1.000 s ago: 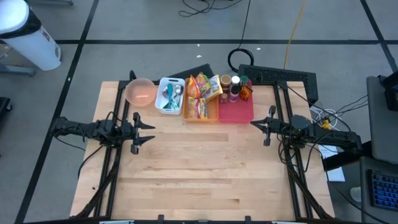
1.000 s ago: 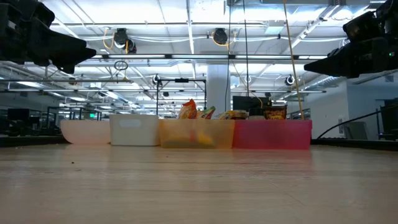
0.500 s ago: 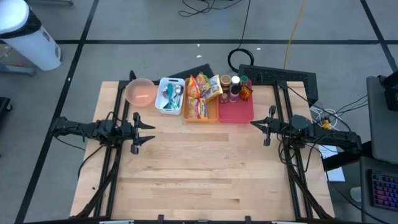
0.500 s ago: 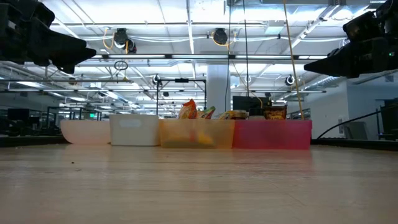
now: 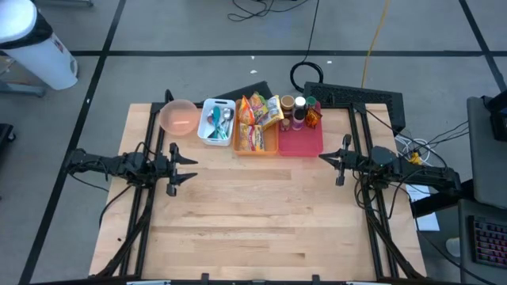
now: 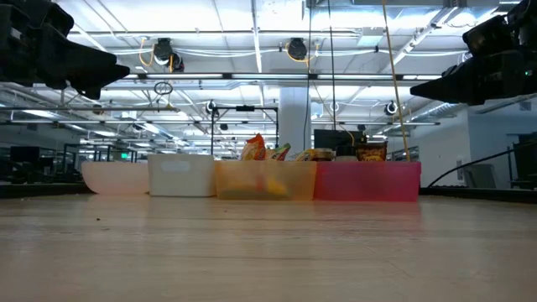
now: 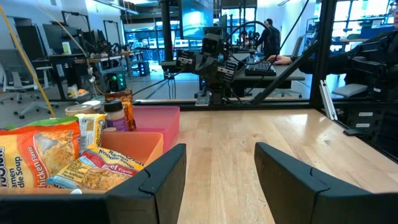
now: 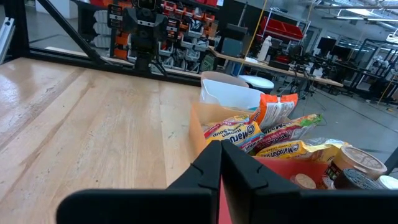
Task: Pick & Place Food Item
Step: Return to Home Position
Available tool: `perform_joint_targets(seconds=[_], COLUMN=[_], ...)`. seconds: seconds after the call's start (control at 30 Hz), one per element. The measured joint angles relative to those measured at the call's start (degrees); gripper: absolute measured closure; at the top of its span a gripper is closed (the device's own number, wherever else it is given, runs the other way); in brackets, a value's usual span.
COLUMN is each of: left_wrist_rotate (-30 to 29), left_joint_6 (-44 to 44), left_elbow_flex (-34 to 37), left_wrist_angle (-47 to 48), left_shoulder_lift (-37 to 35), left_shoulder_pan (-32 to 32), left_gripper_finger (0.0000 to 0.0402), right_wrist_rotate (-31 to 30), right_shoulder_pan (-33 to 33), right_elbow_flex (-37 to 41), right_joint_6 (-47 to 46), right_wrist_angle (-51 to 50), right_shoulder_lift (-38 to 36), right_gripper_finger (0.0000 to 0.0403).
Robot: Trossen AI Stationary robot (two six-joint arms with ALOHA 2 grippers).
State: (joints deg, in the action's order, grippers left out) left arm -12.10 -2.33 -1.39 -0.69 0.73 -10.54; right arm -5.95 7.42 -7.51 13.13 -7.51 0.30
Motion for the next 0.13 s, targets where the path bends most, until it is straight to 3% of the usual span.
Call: perform_joint_targets(seconds=[0.13], left_wrist_rotate=[0.0], left_joint_6=[0.0], left_elbow_flex=[0.0], left_wrist_angle=[0.0], left_shoulder_lift=[0.0], left_shoulder_pan=[0.0], left_gripper_finger=[0.0204], right_wrist_rotate=[0.0], right_shoulder_pan=[0.0], right_elbow_flex=[0.0], right_joint_6=[0.0], right_wrist_angle=[0.0], right_shoulder_lift=[0.0], right_gripper_finger=[0.0399])
